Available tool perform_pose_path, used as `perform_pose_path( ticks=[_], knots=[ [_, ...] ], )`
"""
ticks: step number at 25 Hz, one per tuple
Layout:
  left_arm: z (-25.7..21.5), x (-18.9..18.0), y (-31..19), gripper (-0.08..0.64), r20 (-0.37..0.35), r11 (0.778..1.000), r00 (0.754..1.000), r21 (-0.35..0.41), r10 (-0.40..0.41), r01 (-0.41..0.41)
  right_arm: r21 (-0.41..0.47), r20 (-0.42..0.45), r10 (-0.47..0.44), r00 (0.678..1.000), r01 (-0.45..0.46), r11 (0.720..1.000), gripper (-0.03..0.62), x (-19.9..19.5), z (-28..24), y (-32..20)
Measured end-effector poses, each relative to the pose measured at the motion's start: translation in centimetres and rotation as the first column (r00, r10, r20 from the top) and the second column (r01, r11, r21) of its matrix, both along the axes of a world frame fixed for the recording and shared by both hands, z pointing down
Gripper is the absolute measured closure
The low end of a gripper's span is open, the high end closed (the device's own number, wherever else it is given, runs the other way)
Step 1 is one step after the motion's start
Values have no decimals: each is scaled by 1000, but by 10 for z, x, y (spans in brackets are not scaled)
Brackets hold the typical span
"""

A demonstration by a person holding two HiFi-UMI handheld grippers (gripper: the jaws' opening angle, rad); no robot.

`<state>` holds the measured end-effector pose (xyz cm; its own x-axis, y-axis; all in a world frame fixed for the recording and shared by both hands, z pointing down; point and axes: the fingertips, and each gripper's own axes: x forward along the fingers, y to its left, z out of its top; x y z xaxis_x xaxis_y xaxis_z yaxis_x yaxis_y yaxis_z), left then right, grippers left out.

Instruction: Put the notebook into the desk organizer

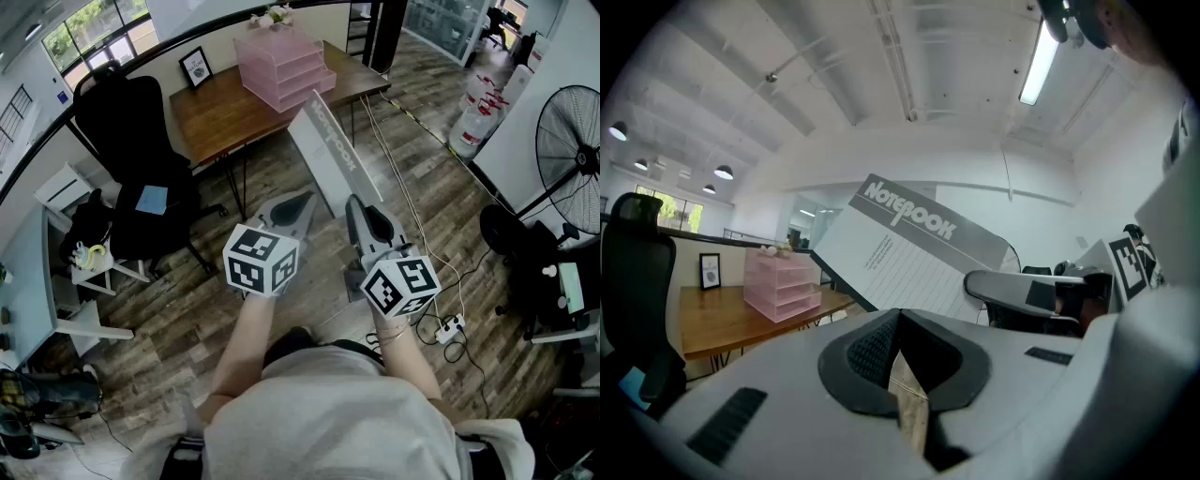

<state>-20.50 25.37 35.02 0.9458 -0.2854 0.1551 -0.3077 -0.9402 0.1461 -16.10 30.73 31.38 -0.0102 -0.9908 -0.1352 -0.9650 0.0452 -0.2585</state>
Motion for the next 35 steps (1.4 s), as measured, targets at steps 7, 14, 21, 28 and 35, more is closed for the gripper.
perform_pose_path(
  ticks=[7,14,21,28,35],
  knots=[
    [0,7,-5,557,-15,1000,1000,7,20,-20,17,38,0,999,-1,1000,574,6,-2,-7],
    [-5,7,-17,555,-52,999,998,5,32,-31,24,105,-17,994,15,1000,574,4,2,-21],
    [-6,2,-37,548,-75,997,994,19,73,-72,48,163,-1,987,-7,999,574,1,11,-41],
    [10,9,-50,548,-82,994,991,-34,105,-108,17,170,12,985,-15,1000,574,-1,27,-52],
    [25,35,-73,548,-98,991,990,-83,99,-107,-5,188,54,981,-54,999,574,34,41,-75]
  ],
)
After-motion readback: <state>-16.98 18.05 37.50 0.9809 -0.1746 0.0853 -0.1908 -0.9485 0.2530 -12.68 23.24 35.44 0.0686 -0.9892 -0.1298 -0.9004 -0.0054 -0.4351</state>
